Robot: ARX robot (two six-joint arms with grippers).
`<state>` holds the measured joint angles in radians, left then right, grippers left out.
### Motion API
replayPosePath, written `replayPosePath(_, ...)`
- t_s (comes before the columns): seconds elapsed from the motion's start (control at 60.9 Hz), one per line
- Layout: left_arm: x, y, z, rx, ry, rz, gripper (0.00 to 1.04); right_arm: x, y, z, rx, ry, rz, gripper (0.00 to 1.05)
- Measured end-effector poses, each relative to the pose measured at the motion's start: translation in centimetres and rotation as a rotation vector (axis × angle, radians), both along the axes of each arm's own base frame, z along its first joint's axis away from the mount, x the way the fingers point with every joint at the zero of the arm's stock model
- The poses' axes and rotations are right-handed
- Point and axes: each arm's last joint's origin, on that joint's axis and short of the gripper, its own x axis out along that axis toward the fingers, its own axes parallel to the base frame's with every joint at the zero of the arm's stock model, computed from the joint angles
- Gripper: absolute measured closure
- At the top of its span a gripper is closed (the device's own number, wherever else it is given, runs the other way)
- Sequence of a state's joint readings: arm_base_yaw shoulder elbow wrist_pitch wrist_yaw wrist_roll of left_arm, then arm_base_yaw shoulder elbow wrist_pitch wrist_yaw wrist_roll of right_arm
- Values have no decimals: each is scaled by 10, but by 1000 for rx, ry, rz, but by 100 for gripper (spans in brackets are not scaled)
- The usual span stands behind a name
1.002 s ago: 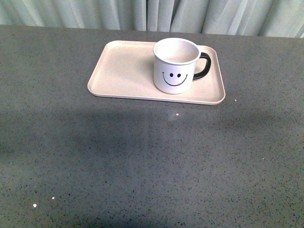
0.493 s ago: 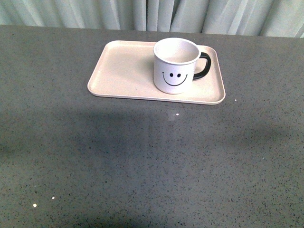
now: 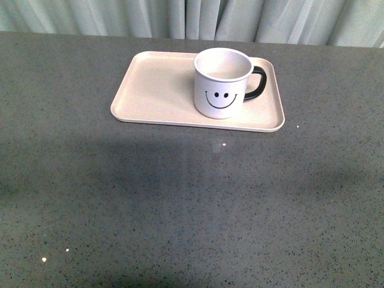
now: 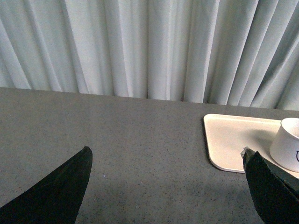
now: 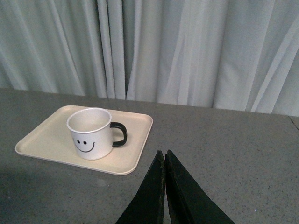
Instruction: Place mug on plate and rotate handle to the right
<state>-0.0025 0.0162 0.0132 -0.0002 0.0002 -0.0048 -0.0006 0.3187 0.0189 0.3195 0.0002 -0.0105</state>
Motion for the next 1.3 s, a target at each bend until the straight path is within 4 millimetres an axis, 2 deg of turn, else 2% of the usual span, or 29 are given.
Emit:
replayPosePath(0.805, 0, 0, 0, 0, 0, 0, 9, -21, 0, -3, 0, 5, 0, 103)
replayPosePath(0.871, 0, 0, 0, 0, 0, 0, 9, -21, 0, -3, 0, 5, 0, 93)
replayPosePath(0.92, 0, 0, 0, 0, 0, 0, 9, -21, 0, -3, 0, 4, 0, 79)
replayPosePath(1.298, 0, 0, 0, 0, 0, 0, 9, -21, 0, -3, 0, 4, 0, 14)
